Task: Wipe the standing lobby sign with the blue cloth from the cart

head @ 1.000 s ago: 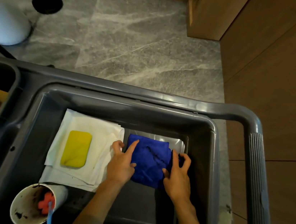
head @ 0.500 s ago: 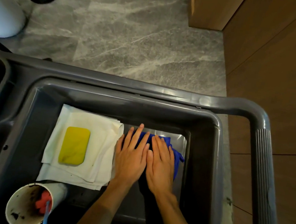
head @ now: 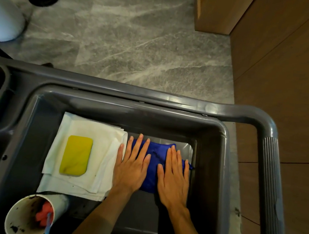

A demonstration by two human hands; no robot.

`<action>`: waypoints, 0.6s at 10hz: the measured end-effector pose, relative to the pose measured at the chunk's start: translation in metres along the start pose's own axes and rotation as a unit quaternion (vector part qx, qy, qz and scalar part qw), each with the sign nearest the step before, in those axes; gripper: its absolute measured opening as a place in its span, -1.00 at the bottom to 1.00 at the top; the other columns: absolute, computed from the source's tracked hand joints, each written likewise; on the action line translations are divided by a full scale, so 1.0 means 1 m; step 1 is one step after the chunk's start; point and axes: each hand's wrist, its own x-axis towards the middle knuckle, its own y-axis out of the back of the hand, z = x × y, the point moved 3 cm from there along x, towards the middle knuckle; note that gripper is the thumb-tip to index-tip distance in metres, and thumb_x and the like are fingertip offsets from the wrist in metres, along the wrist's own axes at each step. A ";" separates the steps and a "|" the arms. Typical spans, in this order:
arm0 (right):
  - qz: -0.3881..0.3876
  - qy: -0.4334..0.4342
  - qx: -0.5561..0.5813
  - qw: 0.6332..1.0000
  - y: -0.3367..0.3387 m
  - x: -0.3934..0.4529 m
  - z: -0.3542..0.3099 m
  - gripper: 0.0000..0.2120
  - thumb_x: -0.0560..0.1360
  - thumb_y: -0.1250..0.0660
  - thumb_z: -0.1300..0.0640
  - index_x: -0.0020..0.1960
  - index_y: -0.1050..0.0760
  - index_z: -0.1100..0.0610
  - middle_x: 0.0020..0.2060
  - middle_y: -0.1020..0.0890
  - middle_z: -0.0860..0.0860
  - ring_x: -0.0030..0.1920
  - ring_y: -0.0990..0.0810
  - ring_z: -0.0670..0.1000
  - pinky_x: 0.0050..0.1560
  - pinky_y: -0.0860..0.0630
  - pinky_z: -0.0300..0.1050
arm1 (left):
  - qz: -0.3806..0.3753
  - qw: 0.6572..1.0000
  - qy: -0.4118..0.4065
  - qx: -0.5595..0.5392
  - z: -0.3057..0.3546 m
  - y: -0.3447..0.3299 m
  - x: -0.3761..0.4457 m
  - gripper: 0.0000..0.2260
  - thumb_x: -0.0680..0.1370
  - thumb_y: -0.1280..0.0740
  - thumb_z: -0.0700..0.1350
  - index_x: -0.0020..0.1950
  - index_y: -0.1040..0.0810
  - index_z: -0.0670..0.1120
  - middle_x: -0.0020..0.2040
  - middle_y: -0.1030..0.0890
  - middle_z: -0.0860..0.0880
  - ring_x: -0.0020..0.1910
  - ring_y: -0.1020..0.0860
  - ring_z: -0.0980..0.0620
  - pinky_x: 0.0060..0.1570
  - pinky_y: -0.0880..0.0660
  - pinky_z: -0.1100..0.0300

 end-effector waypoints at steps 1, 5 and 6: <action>-0.024 -0.012 0.023 0.999 0.006 -0.001 0.002 -0.41 0.62 0.28 -0.21 0.59 0.25 -0.05 0.58 0.14 -0.14 0.60 0.19 -0.13 0.59 0.30 0.00 | -0.022 1.000 -0.011 -0.001 -0.004 0.001 -0.001 -0.45 0.62 0.29 0.18 0.60 0.16 0.08 0.62 0.16 0.00 0.61 0.13 -0.09 0.53 0.22 -0.07; 0.065 0.042 0.034 0.996 0.065 -0.029 -0.017 -0.58 0.68 -0.11 -0.03 0.52 -0.33 -0.05 0.49 -0.39 0.02 0.47 -0.36 0.06 0.52 -0.27 0.10 | 0.086 0.995 -0.012 -0.054 0.002 0.075 -0.034 -0.55 0.62 -0.06 0.02 0.44 -0.49 -0.04 0.47 -0.45 -0.12 0.34 -0.50 -0.17 0.26 -0.47 -0.12; 0.005 0.057 -0.025 0.998 0.061 -0.035 -0.023 -0.46 0.67 0.05 -0.16 0.61 0.12 -0.16 0.64 0.05 -0.04 0.63 0.04 0.06 0.59 0.17 0.04 | 0.116 0.992 -0.014 -0.048 0.010 0.085 -0.048 -0.53 0.63 -0.03 0.05 0.50 -0.43 0.01 0.54 -0.36 -0.12 0.43 -0.43 -0.17 0.33 -0.41 -0.17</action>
